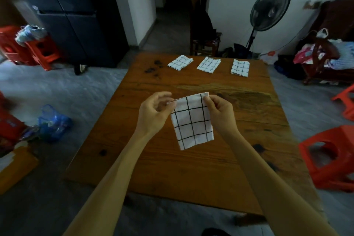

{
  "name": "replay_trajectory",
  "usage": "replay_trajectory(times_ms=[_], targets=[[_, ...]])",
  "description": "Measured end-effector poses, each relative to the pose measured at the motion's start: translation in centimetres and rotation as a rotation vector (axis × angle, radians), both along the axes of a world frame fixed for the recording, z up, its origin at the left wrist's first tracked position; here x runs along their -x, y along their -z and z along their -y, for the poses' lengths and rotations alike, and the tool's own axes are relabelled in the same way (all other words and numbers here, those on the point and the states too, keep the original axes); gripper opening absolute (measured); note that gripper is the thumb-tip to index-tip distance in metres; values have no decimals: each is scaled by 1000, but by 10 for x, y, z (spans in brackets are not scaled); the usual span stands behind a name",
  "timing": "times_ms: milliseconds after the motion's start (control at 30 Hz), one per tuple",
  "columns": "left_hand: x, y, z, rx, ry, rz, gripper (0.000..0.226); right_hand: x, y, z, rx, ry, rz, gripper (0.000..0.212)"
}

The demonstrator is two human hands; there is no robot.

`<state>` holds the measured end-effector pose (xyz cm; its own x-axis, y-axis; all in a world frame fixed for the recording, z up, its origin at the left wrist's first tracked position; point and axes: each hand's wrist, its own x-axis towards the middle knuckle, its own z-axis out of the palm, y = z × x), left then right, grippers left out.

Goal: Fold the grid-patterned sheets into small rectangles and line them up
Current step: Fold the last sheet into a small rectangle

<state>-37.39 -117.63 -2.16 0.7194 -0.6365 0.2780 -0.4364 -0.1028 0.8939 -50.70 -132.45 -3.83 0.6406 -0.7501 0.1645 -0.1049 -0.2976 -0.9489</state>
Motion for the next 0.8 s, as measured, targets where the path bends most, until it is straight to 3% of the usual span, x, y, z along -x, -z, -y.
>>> replay_trajectory(times_ms=[100, 167, 300, 433, 633, 800], targets=[[14, -21, 16, -126, 29, 202, 36, -1, -7, 8, 190, -123, -107, 26], [26, -31, 31, -207, 65, 329, 29, -1, -14, 12, 303, -219, -146, 21], [42, -37, 48, -182, 38, 437, 7, 3, -28, 30, 519, -308, -157, 18], [58, -35, 55, -119, -75, 322, 6, 11, -28, 46, 615, -406, -140, 19], [66, -31, 52, -94, -266, 226, 11, 40, 6, 65, 547, -455, -154, 24], [60, -29, 39, -120, -408, 172, 14, 70, 33, 85, 496, -420, -349, 27]])
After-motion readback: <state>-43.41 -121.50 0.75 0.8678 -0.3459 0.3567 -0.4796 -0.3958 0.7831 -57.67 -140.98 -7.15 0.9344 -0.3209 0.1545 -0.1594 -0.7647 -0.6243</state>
